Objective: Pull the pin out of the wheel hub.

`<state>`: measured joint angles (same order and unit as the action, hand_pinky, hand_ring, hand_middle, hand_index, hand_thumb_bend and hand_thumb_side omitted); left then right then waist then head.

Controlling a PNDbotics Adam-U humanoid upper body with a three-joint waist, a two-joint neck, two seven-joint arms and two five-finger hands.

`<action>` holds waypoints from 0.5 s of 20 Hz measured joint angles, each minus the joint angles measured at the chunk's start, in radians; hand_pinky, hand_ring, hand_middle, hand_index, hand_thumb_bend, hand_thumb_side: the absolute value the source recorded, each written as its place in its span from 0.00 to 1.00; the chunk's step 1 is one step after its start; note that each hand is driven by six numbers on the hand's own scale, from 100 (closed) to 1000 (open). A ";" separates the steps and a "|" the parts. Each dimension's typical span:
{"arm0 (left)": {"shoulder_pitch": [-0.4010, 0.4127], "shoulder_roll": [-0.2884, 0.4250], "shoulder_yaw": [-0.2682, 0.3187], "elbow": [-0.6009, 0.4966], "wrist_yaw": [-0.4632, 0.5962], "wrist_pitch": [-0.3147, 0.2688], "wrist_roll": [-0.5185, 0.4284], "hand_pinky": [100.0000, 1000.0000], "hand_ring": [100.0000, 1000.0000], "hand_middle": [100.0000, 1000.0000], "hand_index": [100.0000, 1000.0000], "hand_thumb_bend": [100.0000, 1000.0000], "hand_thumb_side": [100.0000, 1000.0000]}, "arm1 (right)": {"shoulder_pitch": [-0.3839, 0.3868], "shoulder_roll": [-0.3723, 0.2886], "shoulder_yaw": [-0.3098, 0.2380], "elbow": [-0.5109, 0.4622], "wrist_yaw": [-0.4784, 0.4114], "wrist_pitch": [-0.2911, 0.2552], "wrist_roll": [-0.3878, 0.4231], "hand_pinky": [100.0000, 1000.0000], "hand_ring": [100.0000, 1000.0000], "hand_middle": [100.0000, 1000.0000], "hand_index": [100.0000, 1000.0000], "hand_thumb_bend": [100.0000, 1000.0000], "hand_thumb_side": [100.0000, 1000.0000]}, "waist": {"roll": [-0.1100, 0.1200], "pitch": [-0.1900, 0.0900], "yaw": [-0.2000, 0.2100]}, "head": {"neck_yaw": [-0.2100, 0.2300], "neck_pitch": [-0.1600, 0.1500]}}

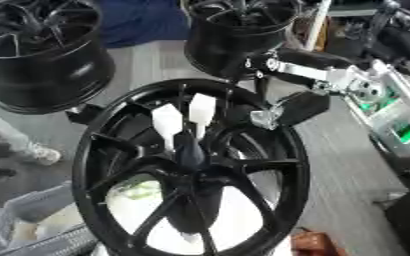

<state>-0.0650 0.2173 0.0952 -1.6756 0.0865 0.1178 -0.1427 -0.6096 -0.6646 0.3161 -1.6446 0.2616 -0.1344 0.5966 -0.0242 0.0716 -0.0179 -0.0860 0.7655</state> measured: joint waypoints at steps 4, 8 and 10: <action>-0.007 0.000 -0.005 0.000 0.000 -0.001 -0.005 0.54 0.77 0.66 0.83 0.00 0.68 | -0.062 0.044 0.011 0.093 0.042 -0.016 0.020 0.51 0.40 0.76 0.94 0.22 0.44 | 0.001 0.004 0.007 | -0.012 0.000; -0.007 0.000 -0.006 0.000 0.000 0.000 -0.009 0.54 0.77 0.66 0.83 0.00 0.68 | -0.117 0.083 0.012 0.178 0.094 -0.030 0.034 0.50 0.40 0.77 0.94 0.24 0.44 | 0.001 0.008 0.012 | -0.027 0.000; -0.008 0.000 -0.007 0.000 0.000 0.001 -0.011 0.55 0.77 0.66 0.83 0.00 0.68 | -0.137 0.102 0.011 0.219 0.124 -0.035 0.041 0.51 0.40 0.79 0.95 0.25 0.46 | 0.001 0.008 0.012 | -0.033 0.000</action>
<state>-0.0726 0.2171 0.0882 -1.6757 0.0866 0.1188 -0.1532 -0.7464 -0.5624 0.3274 -1.4258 0.3859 -0.1690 0.6376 -0.0228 0.0793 -0.0059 -0.1188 0.7655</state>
